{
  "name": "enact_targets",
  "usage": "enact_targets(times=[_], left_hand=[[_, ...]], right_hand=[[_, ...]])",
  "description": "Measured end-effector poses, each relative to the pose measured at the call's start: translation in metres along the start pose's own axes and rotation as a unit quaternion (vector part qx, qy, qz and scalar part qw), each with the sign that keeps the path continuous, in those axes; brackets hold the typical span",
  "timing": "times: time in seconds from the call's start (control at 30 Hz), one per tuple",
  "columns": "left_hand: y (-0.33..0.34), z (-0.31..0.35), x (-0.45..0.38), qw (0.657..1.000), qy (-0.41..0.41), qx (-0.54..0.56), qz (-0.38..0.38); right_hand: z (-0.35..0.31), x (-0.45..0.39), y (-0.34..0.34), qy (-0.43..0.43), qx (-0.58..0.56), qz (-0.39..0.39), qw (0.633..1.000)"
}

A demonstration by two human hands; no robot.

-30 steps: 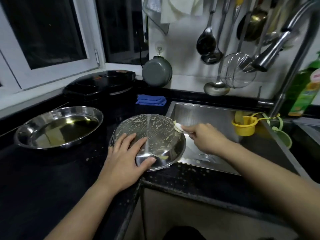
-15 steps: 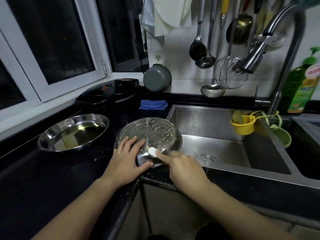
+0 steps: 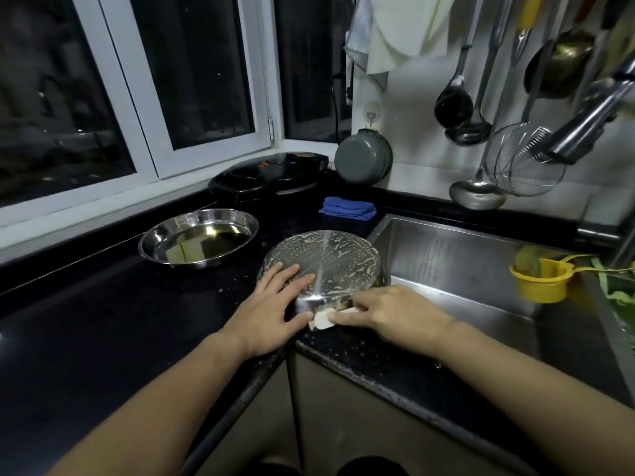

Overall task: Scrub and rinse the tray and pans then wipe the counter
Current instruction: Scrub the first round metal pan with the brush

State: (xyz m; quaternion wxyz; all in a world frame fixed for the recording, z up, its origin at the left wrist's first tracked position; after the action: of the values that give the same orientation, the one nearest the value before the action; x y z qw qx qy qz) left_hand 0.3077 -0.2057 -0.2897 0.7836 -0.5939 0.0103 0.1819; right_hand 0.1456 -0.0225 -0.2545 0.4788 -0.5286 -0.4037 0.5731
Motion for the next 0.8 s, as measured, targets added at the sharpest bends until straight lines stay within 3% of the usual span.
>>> enact_targets(times=[0.17, 0.27, 0.4, 0.53, 0.67, 0.8], left_hand=[[0.0, 0.001, -0.003, 1.0, -0.006, 0.013, 0.01], [0.001, 0.0, -0.003, 1.0, -0.01, 0.014, 0.005], [0.001, 0.0, -0.004, 1.0, -0.013, 0.015, 0.001], [0.002, 0.001, -0.003, 1.0, -0.01, 0.017, 0.0], [0.001, 0.001, -0.004, 1.0, -0.013, 0.027, 0.01], [-0.017, 0.018, -0.021, 0.997, -0.034, -0.071, 0.006]], right_hand=[[0.021, 0.008, 0.0, 0.004, -0.005, 0.108, 0.994], [0.017, 0.013, 0.008, -0.019, -0.029, 0.027, 0.999], [0.043, 0.019, 0.007, 0.022, 0.0, 0.091, 0.996], [0.043, 0.032, 0.015, 0.01, -0.021, 0.064, 0.998], [0.056, 0.035, 0.009, 0.051, -0.047, 0.128, 0.989], [0.057, 0.04, 0.017, 0.051, -0.095, 0.048, 0.993]])
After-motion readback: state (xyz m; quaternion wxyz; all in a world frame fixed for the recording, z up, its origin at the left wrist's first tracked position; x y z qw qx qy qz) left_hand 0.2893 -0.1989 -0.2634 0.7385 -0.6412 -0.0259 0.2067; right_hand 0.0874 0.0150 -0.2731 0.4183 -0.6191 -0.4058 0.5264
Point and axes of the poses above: each hand's wrist, its own x-axis away from the middle knuckle, its own y-axis out of the palm, z = x × y, the point moved 3 cm from there along -x, towards the middle knuckle, and after that the axes turned 8 degrees about y, right-handed, at the moved point
